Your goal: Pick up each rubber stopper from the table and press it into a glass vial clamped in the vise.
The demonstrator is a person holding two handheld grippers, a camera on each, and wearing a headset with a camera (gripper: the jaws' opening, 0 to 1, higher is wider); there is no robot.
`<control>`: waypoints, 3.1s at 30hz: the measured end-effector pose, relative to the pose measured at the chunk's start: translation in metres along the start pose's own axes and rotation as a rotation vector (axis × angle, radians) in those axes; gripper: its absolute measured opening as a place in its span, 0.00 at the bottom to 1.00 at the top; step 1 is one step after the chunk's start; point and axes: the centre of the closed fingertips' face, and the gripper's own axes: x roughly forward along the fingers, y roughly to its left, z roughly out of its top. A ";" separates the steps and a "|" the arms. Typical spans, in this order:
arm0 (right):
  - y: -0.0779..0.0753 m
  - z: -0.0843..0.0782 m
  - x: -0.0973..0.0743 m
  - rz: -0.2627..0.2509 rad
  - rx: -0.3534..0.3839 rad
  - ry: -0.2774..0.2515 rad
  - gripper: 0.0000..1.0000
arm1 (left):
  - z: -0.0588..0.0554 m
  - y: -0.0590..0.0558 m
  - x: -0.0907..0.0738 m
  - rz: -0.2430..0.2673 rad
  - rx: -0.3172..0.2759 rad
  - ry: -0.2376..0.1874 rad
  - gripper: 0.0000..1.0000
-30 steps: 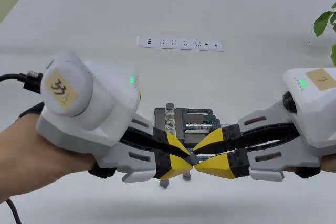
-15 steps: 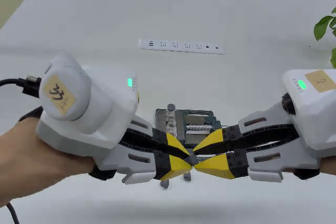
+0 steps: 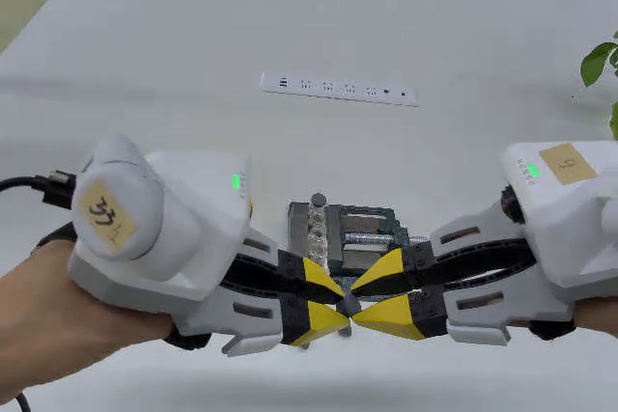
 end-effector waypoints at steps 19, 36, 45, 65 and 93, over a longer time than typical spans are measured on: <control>-0.061 0.003 -0.013 -0.095 0.004 0.101 0.05 | -0.038 0.037 -0.033 0.253 -0.091 -0.058 0.36; -0.135 -0.009 0.017 -0.112 -0.015 0.338 0.05 | -0.062 0.065 -0.057 0.391 -0.100 -0.140 0.72; -0.153 -0.029 0.038 -0.109 -0.003 0.450 0.05 | -0.064 0.075 -0.056 0.406 -0.082 -0.160 0.89; -0.170 -0.063 0.058 -0.114 0.036 0.552 0.05 | -0.063 0.081 -0.046 0.374 -0.092 -0.200 0.94; -0.173 -0.071 0.062 -0.107 0.017 0.591 0.05 | -0.063 0.080 -0.045 0.367 -0.110 -0.224 0.92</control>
